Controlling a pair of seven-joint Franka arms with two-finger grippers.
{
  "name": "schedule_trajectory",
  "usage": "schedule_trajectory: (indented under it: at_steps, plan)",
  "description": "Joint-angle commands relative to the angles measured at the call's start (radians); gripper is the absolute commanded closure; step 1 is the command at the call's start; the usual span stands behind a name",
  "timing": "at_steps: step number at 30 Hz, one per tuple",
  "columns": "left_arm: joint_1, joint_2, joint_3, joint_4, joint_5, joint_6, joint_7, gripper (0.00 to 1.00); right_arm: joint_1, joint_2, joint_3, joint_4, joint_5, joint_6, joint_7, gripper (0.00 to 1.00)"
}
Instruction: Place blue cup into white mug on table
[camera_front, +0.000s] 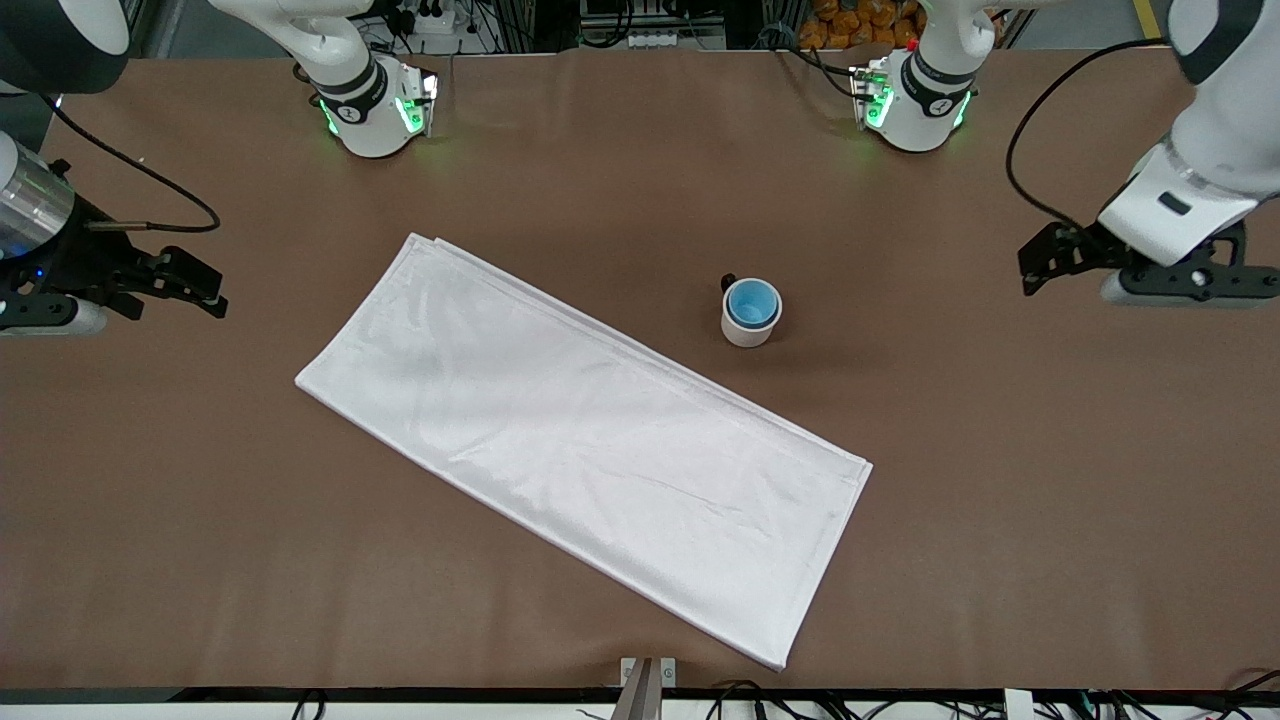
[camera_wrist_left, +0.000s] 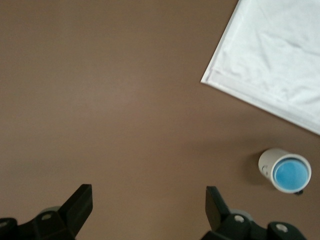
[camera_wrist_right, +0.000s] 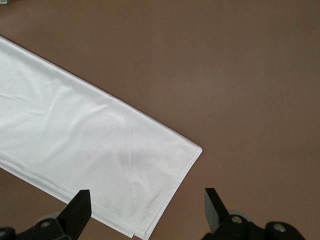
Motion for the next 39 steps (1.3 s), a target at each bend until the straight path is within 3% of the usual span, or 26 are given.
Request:
schedule_trajectory:
  at_steps: [1,13,39]
  plan:
    - [-0.004,-0.021,0.017,0.051,-0.024,-0.108,0.073,0.0,0.009,-0.027,-0.003,-0.017,0.008,0.009,-0.005,0.0]
    - [0.01,-0.026,0.021,0.094,-0.084,-0.114,0.058,0.0,0.025,-0.027,-0.002,-0.002,0.008,0.004,-0.004,0.0]
    - [0.011,-0.026,0.018,0.097,-0.068,-0.111,0.056,0.0,0.013,-0.03,-0.016,-0.002,-0.009,-0.048,-0.07,0.0]
